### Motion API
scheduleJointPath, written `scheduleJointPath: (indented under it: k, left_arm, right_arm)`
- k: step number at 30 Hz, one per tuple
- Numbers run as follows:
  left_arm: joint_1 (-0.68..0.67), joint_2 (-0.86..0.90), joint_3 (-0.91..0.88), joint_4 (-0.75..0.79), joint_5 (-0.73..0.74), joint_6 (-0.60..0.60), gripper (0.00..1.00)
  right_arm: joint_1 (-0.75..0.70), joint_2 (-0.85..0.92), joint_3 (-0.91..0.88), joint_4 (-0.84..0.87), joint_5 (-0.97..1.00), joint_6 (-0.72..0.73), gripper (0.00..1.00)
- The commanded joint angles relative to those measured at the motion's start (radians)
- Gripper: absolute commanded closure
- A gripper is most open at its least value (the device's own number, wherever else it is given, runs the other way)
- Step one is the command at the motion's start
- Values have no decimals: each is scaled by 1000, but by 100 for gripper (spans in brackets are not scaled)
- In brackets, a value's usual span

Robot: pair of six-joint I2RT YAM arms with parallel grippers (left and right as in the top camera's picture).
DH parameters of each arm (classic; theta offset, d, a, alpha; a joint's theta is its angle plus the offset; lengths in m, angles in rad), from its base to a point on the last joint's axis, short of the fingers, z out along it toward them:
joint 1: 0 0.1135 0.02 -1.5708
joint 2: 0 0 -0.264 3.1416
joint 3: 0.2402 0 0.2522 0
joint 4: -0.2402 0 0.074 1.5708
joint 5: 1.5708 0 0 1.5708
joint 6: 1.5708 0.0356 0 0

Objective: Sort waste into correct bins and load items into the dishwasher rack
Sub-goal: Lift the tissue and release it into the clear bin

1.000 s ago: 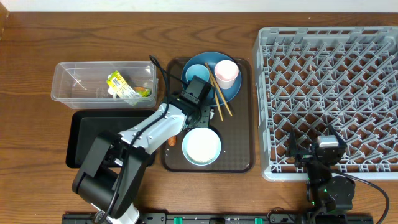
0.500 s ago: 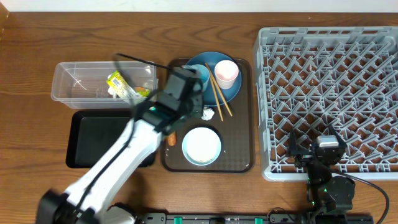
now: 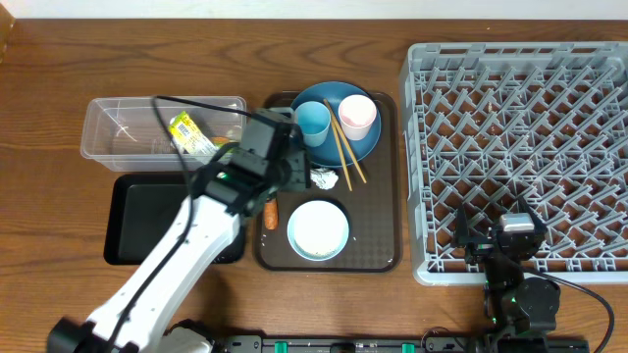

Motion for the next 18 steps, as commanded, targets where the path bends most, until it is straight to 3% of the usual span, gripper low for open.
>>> scheduleJointPath:
  k: [1,10,18]
  left_arm:
    - [-34,83,-8,2,32,-10,44]
    - [-90,308,-8,119,29,-10,44]
    - [-88,392,-8,198,20,-10,44]
  right_arm:
    - [-7,-5,-1,-5,3,-11,1]
    - [-7,-5,-1,-5,3,-10,1]
    - [-7,-5,-1,-5,3,-10,1]
